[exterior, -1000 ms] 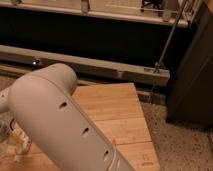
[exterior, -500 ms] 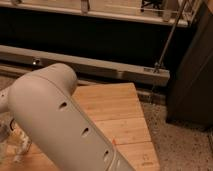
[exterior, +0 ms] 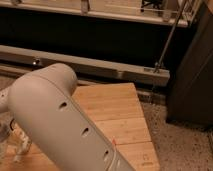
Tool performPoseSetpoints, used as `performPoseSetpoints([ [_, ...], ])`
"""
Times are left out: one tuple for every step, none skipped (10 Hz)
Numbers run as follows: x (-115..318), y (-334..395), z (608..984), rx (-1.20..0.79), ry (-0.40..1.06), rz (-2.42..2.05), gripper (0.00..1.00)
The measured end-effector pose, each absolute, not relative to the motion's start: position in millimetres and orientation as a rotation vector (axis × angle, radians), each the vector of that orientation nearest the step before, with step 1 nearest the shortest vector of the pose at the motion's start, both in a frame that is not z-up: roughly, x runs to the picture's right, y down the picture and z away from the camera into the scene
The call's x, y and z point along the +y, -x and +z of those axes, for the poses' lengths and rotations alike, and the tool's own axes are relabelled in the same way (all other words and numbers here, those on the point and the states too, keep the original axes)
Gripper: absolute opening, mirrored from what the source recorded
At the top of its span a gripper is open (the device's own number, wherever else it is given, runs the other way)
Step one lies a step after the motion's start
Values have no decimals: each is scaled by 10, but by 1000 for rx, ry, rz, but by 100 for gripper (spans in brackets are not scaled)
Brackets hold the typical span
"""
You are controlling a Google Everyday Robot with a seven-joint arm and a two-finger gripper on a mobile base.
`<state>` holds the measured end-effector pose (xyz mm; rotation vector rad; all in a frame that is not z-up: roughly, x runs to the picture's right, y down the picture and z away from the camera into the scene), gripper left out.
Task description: Stand the bottle upright
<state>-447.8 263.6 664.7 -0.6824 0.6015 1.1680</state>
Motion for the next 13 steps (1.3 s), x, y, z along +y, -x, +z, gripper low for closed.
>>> performPoseSetpoints([
  [2636,4478,6647,602,682,1168,65],
  [2637,4478,6647,602,682,1168,65],
  [2635,4477,6648,602,682,1168,65],
  [2638,4476,6650,602,683,1166,65],
  [2641,4439,6658,605,675,1145,65],
  [2642,4364,6672,617,657,1112,65],
  [2643,4235,6701,642,636,1074,65],
  [2614,4095,6767,671,621,1063,65],
  [2602,4011,6825,692,619,1066,65],
  [2576,3898,6949,718,624,1081,65],
  [2549,3844,7041,723,631,1093,65],
  [2489,3834,7141,701,643,1107,65],
  [2405,3867,7233,657,661,1126,65],
])
